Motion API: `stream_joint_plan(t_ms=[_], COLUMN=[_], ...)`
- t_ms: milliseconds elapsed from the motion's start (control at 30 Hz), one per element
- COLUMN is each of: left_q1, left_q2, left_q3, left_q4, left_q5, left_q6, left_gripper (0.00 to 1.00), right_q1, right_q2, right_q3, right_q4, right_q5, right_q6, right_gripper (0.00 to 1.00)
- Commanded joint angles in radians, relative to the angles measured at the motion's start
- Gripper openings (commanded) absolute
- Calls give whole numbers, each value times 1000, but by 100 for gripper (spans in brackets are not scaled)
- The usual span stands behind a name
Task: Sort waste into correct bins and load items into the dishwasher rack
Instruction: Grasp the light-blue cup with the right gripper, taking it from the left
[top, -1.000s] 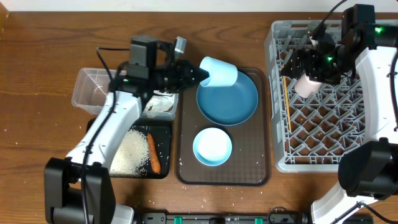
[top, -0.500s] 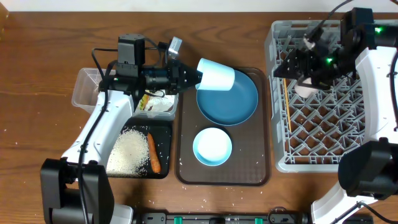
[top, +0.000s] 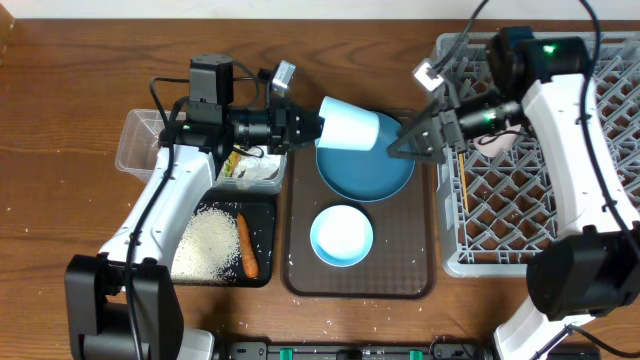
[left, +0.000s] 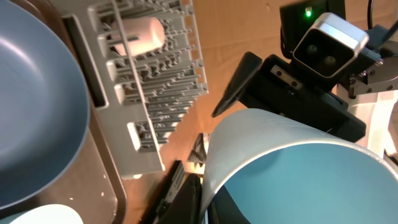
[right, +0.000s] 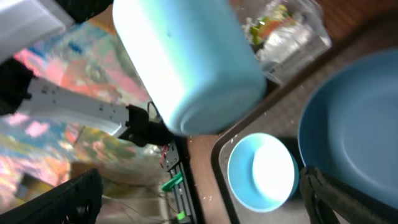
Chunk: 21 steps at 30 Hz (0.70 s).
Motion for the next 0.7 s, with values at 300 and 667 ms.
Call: stream_joint_plan(t_ms=[300,667], left_q1=[-21,-53], left_q2=[5,5], left_q3=[3,3], left_q4=[2,2], left_q5=[122,54], left_q6=[-5,-1], left_gripper=[6,6], right_q1=[105,113], right_q2=[-6,-6], right_q3=[10,10], right_q4=[123,166], right_q5=[-51,-79], right_q6=[45,101], right_gripper=[99,58])
